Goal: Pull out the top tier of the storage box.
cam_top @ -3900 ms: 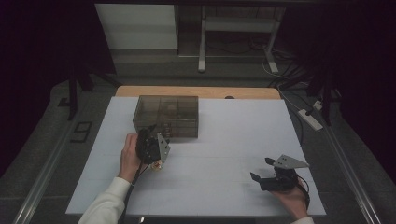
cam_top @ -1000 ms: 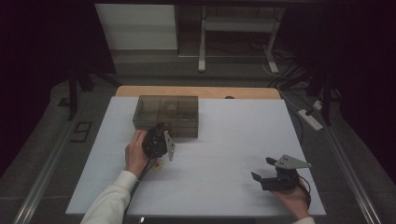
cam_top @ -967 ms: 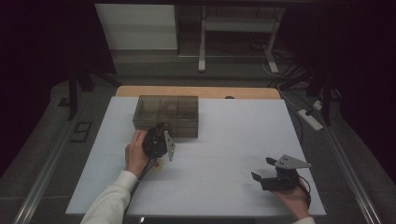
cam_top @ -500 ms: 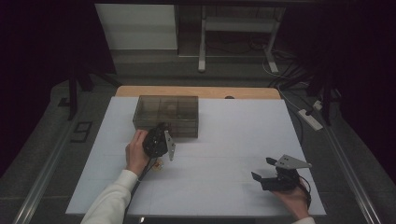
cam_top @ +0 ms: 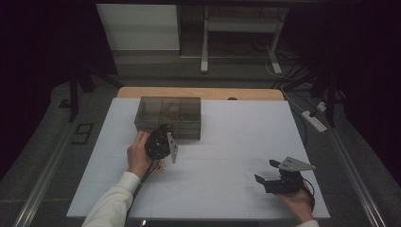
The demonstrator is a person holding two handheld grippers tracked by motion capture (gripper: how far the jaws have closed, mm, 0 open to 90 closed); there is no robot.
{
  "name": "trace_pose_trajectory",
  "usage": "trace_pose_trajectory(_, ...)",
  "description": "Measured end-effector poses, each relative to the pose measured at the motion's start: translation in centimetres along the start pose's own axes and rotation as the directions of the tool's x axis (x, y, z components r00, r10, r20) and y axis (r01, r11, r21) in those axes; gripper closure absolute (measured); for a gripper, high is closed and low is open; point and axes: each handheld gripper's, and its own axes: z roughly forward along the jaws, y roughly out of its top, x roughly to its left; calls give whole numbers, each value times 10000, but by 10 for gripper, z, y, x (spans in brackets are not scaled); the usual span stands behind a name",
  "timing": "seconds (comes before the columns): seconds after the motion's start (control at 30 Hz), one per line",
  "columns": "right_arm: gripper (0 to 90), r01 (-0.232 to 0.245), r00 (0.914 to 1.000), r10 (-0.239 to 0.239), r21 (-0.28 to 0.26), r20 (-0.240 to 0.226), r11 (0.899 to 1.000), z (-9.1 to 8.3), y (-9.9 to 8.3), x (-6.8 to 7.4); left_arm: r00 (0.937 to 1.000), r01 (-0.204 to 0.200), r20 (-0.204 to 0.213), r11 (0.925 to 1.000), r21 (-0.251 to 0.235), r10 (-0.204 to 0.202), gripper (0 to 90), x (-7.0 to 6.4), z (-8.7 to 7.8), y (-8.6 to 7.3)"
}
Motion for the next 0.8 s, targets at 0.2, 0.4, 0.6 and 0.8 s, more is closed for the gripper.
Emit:
trace_pose_trajectory(0.2, 139, -23, 10000, 23, -8, 1, 10000, 0, 0, 0, 9998, -162, -100, 9999, 54, 162, 749, -1, 0, 0)
trace_pose_trajectory(0.4, 139, -29, 10000, 29, 4, 4, 10000, 0, 0, 0, 9998, -167, -107, 9998, 51, 167, 757, -1, 0, -1)
trace_pose_trajectory(0.6, 139, -28, 10000, 28, -3, 6, 10000, 0, 0, 0, 9999, -67, -89, 10000, 47, 67, 765, 0, 0, -3)
trace_pose_trajectory(0.8, 139, -31, 10000, 31, -5, 9, 10000, 0, 0, 0, 9999, -5, -107, 10000, 53, 5, 777, 0, 0, -5)
